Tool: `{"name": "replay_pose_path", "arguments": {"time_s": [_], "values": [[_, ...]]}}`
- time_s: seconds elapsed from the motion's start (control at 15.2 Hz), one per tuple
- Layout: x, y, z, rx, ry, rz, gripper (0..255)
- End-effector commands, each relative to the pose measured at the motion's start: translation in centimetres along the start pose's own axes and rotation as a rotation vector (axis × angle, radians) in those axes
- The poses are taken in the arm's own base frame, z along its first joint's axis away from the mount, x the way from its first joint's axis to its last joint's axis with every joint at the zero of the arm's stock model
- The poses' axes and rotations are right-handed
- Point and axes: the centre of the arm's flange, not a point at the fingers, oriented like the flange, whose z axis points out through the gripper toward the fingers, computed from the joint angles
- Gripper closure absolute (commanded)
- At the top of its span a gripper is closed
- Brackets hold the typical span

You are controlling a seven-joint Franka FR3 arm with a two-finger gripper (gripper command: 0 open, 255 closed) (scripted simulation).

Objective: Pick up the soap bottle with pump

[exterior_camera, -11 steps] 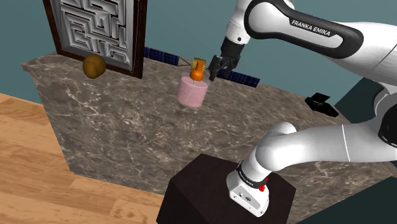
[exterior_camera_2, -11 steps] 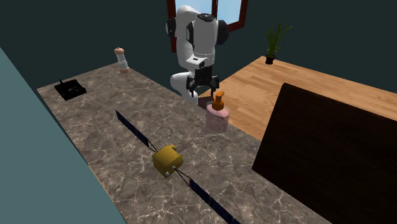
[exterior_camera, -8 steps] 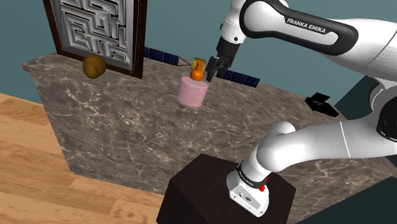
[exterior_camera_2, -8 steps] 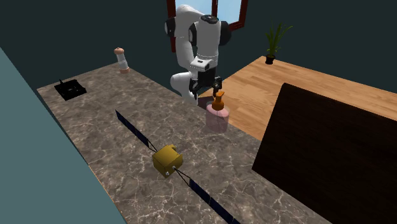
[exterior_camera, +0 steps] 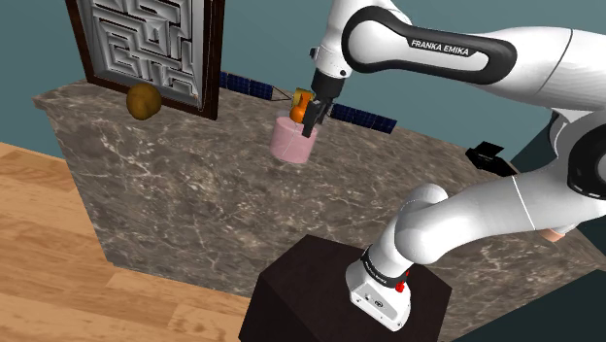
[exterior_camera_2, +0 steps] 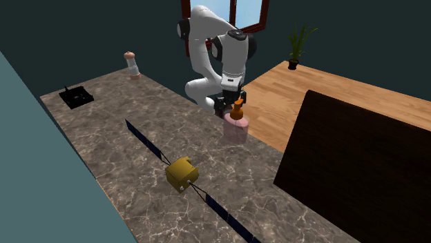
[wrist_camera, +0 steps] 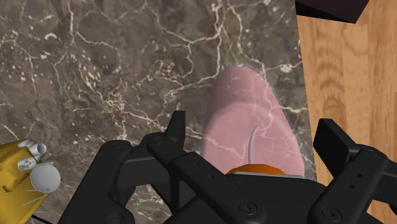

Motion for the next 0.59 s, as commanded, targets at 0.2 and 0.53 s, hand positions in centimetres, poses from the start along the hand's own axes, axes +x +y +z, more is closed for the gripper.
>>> {"name": "replay_pose_path", "arguments": {"time_s": [0.2,0.53], "values": [[-0.03,-0.08,1.29,0.0,0.0,-0.002,0],[-0.02,-0.12,1.22,0.0,0.0,-0.002,255]]}}
